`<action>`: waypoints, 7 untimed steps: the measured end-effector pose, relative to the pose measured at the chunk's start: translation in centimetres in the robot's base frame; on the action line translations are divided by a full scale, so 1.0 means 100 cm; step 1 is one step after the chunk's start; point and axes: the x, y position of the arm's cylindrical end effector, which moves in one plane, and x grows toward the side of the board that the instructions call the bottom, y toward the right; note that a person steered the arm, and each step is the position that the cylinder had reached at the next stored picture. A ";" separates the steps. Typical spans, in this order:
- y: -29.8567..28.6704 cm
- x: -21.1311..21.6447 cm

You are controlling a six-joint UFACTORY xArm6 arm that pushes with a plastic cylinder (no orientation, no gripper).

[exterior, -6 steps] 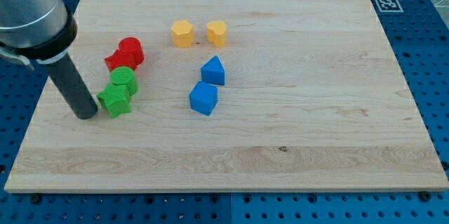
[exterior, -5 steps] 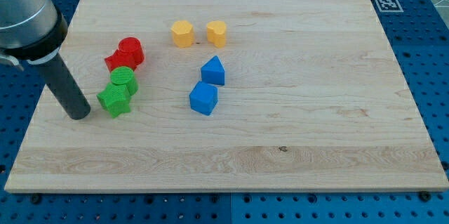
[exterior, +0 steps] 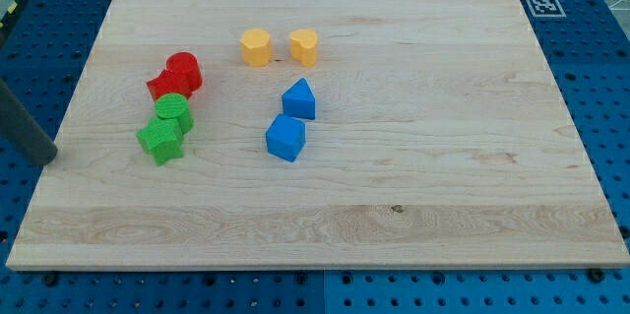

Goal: Nudge the green star a bit right

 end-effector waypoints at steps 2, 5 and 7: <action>0.019 -0.028; 0.070 -0.027; 0.088 -0.025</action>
